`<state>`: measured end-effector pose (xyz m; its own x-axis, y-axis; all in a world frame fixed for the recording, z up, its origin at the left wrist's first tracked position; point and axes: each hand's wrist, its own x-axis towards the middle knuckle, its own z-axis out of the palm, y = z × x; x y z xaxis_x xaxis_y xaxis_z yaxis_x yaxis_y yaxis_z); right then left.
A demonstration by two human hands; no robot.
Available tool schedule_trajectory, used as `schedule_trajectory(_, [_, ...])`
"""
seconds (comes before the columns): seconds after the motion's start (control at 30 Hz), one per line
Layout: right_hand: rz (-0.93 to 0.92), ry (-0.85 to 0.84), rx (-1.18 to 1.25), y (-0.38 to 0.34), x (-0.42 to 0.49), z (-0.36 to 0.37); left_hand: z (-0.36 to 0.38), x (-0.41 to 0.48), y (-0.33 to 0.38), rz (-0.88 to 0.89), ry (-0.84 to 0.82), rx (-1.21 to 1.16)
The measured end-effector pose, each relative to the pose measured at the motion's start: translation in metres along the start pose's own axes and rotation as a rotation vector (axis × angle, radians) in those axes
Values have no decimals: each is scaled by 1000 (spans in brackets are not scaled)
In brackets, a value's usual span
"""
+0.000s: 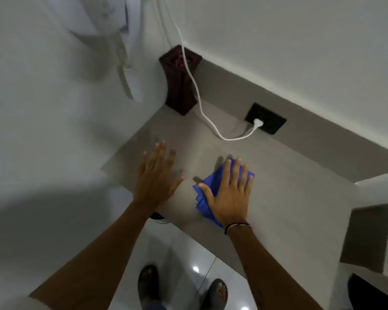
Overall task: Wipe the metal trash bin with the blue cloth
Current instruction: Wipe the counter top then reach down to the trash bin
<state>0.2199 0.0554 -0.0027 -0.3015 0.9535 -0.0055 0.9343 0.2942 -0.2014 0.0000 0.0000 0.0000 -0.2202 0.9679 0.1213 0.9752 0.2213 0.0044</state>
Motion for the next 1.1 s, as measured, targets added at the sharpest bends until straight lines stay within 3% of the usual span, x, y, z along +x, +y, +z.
schedule_trajectory(0.13, [207,-14,-46,-3,1,49,60,-11,5,-3,-43,-23])
schedule_trajectory(0.6, [278,73,-46,-4,17,73,79,-11,8,-43,-84,-48])
schedule_trajectory(0.87, [185,89,-42,1,18,83,84,-13,6,-30,-68,-55])
schedule_trajectory(1.1, [-27,133,213,-1,-2,73,83,-35,4,-28,-40,-99])
